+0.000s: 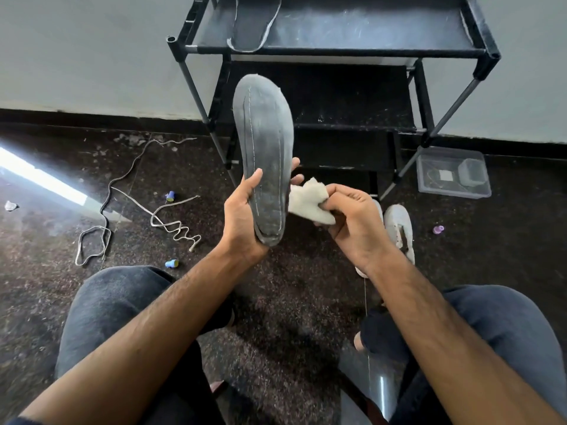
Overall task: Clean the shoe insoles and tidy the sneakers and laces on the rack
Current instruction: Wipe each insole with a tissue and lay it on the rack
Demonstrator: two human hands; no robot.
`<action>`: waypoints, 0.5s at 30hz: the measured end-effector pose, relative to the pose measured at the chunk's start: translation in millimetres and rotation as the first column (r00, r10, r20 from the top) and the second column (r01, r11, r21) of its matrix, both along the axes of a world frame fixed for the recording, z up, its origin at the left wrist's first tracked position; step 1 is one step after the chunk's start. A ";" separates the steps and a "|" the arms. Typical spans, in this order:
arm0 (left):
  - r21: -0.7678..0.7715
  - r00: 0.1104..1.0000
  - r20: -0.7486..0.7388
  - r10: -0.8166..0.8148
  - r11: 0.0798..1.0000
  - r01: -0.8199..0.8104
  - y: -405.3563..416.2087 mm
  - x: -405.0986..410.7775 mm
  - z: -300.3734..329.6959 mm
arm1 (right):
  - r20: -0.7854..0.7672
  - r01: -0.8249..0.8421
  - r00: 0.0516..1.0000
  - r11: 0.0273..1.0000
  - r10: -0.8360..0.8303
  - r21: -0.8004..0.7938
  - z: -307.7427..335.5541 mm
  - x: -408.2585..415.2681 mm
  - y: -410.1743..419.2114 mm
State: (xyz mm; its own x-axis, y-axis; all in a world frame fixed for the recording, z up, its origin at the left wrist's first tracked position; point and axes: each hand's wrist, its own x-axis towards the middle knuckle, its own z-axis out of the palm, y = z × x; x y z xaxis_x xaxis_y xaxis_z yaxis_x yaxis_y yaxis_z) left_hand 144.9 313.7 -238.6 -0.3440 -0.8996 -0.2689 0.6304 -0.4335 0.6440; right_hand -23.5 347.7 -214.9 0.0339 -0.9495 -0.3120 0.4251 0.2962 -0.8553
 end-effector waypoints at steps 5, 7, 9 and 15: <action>0.010 0.996 0.074 0.041 0.999 -0.042 3.2 2.3 15.2 | 0.166 0.075 0.982 0.994 -0.088 0.080 16.6 2.4 -10.3; 0.023 0.994 0.088 0.068 0.997 -0.070 2.8 4.1 21.7 | 0.208 0.105 0.970 0.989 -0.125 0.104 27.2 3.4 -14.3; 0.067 0.988 0.108 0.107 0.991 -0.114 -2.9 8.1 29.7 | 0.223 0.124 0.964 0.987 -0.145 0.104 38.3 3.4 -20.9; -0.200 0.936 0.242 0.254 0.957 -0.207 -44.9 31.3 86.6 | 0.210 0.111 0.970 0.991 -0.124 0.076 94.5 4.3 -66.8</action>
